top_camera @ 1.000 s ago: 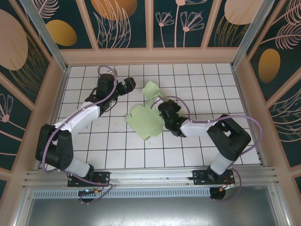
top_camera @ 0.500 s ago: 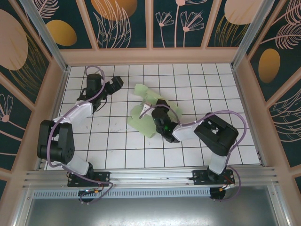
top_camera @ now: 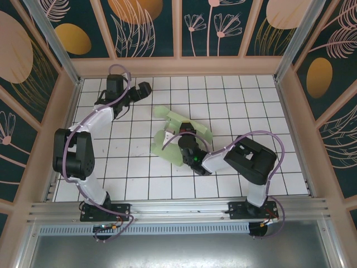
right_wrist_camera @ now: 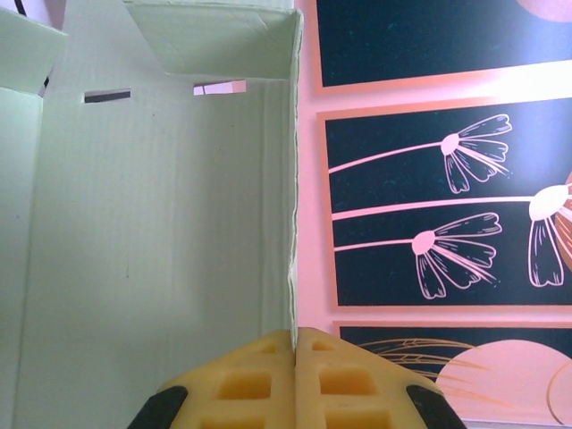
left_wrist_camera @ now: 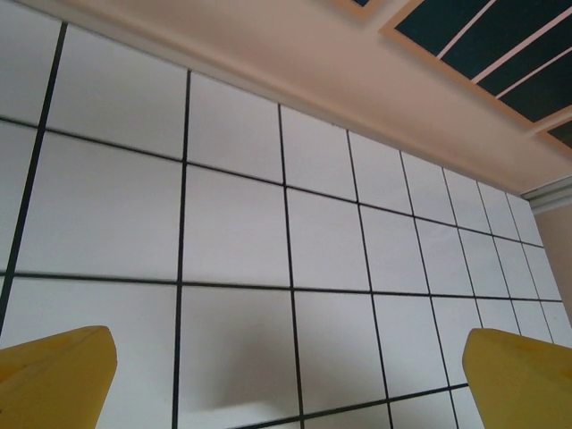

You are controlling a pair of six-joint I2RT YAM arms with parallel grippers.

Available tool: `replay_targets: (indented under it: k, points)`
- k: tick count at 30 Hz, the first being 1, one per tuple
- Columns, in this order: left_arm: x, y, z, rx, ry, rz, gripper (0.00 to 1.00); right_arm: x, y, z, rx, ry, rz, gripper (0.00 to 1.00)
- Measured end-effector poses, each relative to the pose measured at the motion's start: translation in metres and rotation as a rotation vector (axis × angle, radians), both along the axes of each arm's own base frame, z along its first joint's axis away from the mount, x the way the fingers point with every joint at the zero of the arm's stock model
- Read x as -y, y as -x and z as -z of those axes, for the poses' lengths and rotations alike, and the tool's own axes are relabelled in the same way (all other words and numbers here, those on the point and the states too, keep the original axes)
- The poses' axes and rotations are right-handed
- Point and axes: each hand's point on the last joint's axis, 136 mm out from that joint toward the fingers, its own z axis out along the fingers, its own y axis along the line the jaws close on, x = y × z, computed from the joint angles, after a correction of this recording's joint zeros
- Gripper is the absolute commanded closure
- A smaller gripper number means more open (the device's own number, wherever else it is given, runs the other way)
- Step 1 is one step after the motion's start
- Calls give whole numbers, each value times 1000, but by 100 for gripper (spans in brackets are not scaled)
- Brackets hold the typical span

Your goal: Fold the paper box

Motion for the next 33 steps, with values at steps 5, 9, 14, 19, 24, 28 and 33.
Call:
replay_targets:
  k: [5,9,14,19,24,28,33]
  points:
    - [13,-13,3,2,-31,76,5,0,2,13,-16,21,-3,100]
    - [16,-16,34,-43,-84,113,10,2,4,16,-21,15,6,100]
    - [18,-29,72,-104,-131,140,20,5,5,19,-29,3,14,100]
    - [24,-31,103,-160,-130,188,37,7,6,22,-38,-7,18,100]
    - [35,-23,117,-189,-103,253,48,7,6,22,-40,-15,19,100]
    - [47,-17,121,-196,-88,301,54,7,6,22,-41,-17,19,100]
    - [60,-9,122,-196,-65,356,59,8,6,23,-43,-17,20,100]
